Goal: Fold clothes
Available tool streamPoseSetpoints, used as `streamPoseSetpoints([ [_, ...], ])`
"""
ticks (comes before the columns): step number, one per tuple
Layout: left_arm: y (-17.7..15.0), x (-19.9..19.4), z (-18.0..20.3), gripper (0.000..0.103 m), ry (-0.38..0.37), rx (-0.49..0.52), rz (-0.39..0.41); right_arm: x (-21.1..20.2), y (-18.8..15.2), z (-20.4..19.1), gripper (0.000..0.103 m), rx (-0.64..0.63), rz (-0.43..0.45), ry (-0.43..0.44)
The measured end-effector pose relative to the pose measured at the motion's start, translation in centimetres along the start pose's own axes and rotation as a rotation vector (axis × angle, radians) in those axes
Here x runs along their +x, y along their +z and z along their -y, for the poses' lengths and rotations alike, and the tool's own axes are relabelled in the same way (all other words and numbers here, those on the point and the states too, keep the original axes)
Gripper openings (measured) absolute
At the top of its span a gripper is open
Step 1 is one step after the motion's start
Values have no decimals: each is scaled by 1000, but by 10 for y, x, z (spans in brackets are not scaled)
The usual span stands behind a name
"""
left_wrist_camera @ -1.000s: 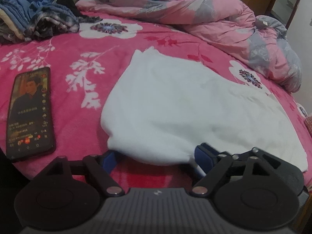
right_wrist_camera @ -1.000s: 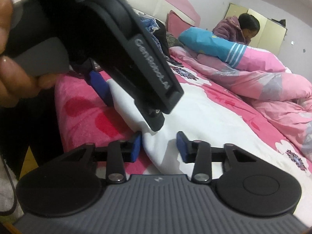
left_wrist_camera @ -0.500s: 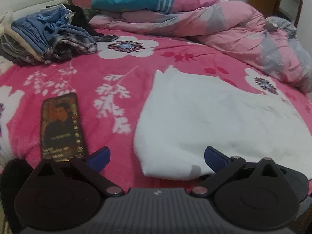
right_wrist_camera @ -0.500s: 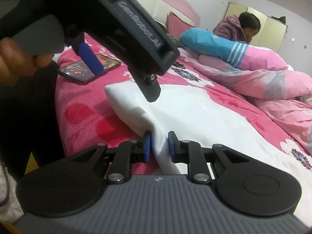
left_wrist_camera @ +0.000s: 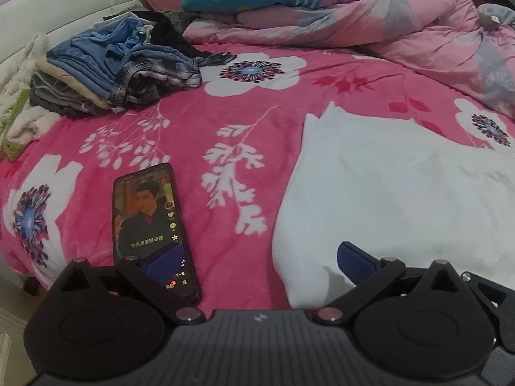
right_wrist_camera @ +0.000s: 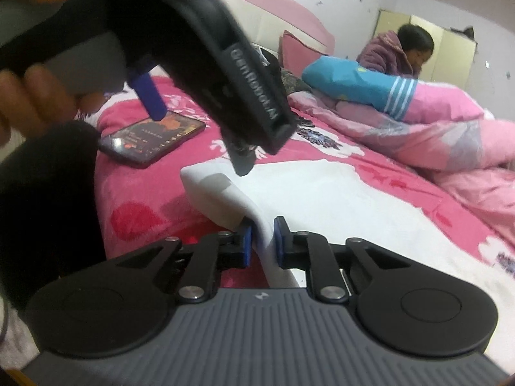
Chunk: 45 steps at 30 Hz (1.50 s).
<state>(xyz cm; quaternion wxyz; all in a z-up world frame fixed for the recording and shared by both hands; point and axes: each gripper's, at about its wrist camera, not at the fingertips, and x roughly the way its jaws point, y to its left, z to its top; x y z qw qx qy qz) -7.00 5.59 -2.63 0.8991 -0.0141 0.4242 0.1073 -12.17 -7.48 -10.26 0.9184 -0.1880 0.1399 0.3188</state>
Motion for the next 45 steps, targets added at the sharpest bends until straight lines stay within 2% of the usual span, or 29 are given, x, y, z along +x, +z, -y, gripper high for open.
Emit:
streamPoseSetpoints([
  [18,-2,2,10,103,38,51,-12,2,-6,4,12,62,7,26],
  [25,-3,3,10,103,29,57,-15,2,-7,5,12,72,12,29],
  [27,-4,1,3,103,-30,33,2,1,-8,5,11,76,14,30],
  [31,-9,-4,-25,103,-252,-99,46,-1,-6,7,7,95,17,38],
  [35,-21,-9,-52,103,-444,-238,98,-5,-3,18,4,170,27,58],
  [39,-32,-12,-61,103,-610,-261,138,-11,0,51,3,406,56,110],
  [42,-36,-4,-60,103,-702,-278,126,-13,-2,77,3,585,82,153],
  [45,-36,15,-61,103,-792,-353,82,-15,-5,96,3,714,97,181],
])
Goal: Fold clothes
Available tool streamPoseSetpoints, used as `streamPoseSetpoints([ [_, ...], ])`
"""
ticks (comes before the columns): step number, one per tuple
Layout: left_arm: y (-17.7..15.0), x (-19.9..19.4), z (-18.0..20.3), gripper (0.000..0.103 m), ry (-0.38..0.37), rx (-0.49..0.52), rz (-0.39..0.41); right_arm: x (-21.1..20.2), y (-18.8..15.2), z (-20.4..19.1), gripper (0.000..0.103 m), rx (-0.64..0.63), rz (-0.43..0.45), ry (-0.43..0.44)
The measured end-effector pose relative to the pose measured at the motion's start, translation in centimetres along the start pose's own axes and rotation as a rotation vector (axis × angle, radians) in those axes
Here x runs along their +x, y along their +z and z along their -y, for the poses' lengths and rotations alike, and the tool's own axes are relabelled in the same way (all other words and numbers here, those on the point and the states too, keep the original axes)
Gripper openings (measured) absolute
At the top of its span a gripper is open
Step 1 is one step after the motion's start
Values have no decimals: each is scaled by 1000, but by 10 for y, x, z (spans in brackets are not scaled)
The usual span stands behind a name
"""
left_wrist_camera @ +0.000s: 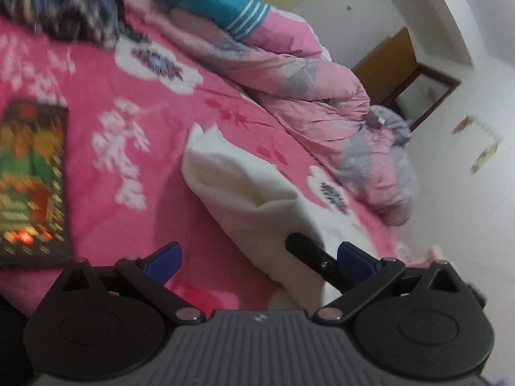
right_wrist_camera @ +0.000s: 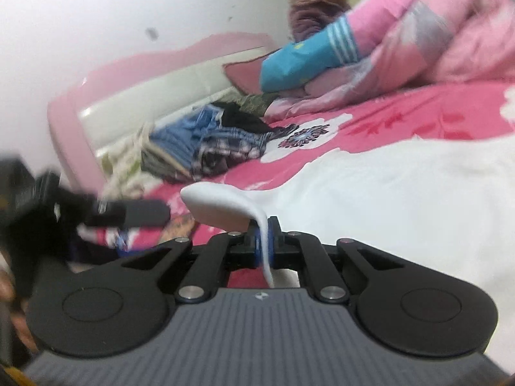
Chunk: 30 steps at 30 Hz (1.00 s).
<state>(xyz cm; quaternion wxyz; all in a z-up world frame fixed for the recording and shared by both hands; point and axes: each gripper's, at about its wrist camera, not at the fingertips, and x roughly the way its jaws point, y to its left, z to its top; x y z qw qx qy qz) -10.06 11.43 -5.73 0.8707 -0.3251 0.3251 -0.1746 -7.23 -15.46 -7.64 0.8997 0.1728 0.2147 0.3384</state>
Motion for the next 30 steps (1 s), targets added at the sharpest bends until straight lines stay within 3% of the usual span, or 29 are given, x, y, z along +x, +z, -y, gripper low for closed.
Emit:
streamPoseSetpoints([
  [5,12,31,-26,103,-95,-149,-55,2,-2,-5,3,-3,-19,-9],
  [10,21,52,-32,103,-160,-189,-64,5,-3,-11,3,-27,-35,-17],
  [18,23,75,-24,99,-120,-194,-36,7,-5,-21,3,-79,-53,-28],
  [24,19,81,-31,71,-69,-253,-8,6,-8,-22,3,-88,-53,-24],
  [26,20,82,-35,55,-58,-273,-4,5,-11,-23,3,-96,-55,-20],
  [30,20,84,-38,34,-14,-263,-17,0,-13,-20,8,-85,-73,-9],
])
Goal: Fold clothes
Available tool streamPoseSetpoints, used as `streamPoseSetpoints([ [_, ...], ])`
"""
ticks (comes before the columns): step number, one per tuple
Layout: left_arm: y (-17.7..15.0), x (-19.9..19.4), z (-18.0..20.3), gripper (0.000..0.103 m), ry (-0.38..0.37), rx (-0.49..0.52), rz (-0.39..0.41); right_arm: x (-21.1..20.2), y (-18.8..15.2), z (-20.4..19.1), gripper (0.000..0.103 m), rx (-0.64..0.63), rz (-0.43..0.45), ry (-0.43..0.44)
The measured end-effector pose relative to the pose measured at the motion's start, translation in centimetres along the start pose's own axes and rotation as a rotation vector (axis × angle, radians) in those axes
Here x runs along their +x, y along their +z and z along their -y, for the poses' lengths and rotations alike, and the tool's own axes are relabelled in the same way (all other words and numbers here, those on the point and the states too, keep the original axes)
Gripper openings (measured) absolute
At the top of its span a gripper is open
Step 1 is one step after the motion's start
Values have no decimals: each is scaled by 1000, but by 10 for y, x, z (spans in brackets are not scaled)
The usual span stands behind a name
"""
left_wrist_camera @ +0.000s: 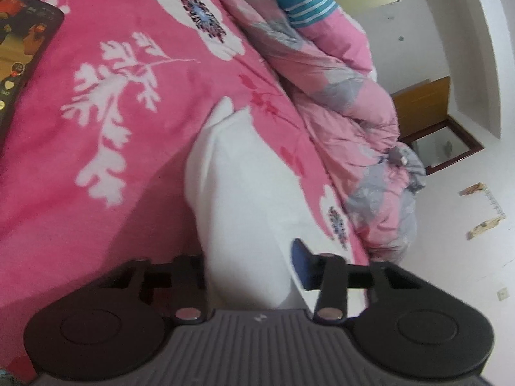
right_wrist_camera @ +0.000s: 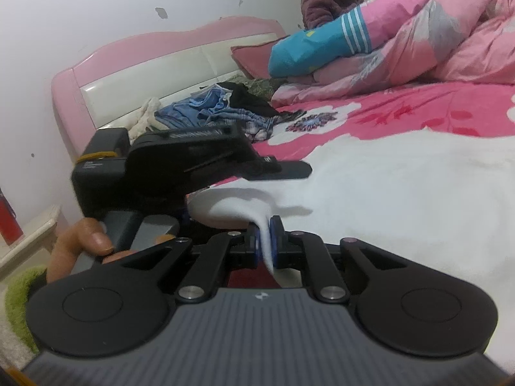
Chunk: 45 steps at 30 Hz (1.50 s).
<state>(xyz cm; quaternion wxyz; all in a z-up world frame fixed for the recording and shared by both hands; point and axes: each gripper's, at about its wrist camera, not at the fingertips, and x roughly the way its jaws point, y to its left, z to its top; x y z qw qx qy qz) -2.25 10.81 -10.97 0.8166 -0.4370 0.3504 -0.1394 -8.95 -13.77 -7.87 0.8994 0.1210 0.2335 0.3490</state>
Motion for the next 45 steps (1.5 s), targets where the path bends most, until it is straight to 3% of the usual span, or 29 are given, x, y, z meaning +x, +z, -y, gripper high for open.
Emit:
streamPoseSetpoints([
  [3,0,-2,0,24,18,22,5,-11,1,7,27,21,-16,-10],
  [6,-2,-6,4,18,33,60,28,-41,6,23,35,48,28,-39],
  [9,-7,-12,17,16,45,129,67,-71,16,40,47,42,97,-163],
  [13,-12,-22,41,15,57,229,121,-89,34,71,47,19,157,-389],
  [15,-13,-25,55,15,56,273,144,-84,35,85,47,-16,145,-478],
  [19,-15,-24,87,14,47,368,179,-47,9,115,45,-74,-79,-631],
  [22,-19,-22,112,14,45,458,192,-52,5,112,42,-94,-32,-628],
  [26,-29,-15,144,14,32,562,206,-62,34,121,36,-29,59,-611],
  [28,-34,-6,161,14,23,599,195,-48,40,136,37,-2,25,-615],
  [30,-42,8,185,14,3,659,173,-29,32,156,37,25,-74,-585],
  [32,-52,23,211,14,-22,733,147,-44,30,158,35,62,-18,-559],
  [34,-68,41,240,14,-66,818,105,-77,28,160,36,178,86,-530],
  [39,-149,97,289,16,-154,1078,-84,-173,-6,173,37,440,311,-495],
  [43,-202,162,272,32,-139,1073,-389,-221,-46,178,37,598,401,-508],
  [45,-208,170,261,38,-134,1024,-413,-235,-60,179,37,650,431,-525],
])
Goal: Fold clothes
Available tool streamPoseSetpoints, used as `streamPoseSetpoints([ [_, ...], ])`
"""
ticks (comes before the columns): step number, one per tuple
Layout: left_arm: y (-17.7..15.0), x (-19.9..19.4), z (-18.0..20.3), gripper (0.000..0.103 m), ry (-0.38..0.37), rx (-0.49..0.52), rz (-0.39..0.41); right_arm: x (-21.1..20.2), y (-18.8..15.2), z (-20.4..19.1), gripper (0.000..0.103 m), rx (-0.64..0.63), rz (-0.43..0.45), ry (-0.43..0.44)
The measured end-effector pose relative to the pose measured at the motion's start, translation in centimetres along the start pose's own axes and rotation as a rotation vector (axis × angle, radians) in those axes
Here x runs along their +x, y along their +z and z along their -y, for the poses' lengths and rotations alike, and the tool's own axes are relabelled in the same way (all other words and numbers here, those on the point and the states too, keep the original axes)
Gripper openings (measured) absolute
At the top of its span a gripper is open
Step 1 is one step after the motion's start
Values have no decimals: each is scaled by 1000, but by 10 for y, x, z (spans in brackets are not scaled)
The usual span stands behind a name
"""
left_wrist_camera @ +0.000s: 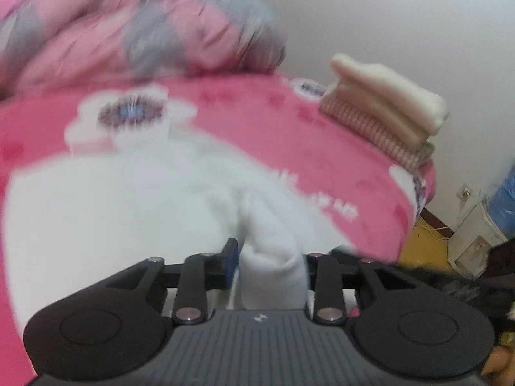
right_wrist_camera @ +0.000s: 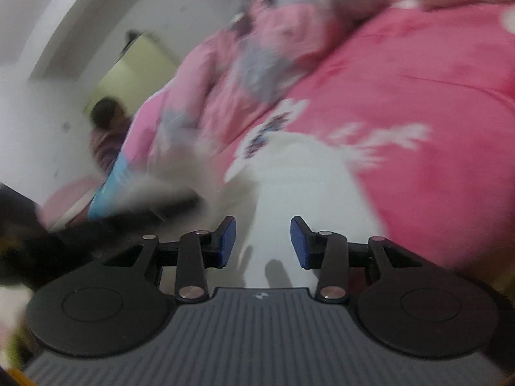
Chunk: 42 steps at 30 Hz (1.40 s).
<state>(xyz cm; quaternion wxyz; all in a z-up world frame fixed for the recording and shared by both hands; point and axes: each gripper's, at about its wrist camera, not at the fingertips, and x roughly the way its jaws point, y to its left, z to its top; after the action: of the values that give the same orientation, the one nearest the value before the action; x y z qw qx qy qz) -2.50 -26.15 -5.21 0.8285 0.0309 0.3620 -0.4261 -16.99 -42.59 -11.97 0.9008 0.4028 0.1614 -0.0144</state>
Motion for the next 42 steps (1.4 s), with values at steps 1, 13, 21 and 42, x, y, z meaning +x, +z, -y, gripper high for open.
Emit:
streamPoseSetpoints([
  [1,-3,-4,-2,52,-24,-20,26,-2,0,4,36,22,5,12],
  [13,-31,-101,-35,82,-20,-61,184,-18,1,31,39,248,15,139],
  [21,-84,-132,-35,81,191,70,124,-33,-4,8,52,240,-45,184],
  [42,-107,-93,3,37,477,285,18,15,7,-3,10,44,-95,28],
])
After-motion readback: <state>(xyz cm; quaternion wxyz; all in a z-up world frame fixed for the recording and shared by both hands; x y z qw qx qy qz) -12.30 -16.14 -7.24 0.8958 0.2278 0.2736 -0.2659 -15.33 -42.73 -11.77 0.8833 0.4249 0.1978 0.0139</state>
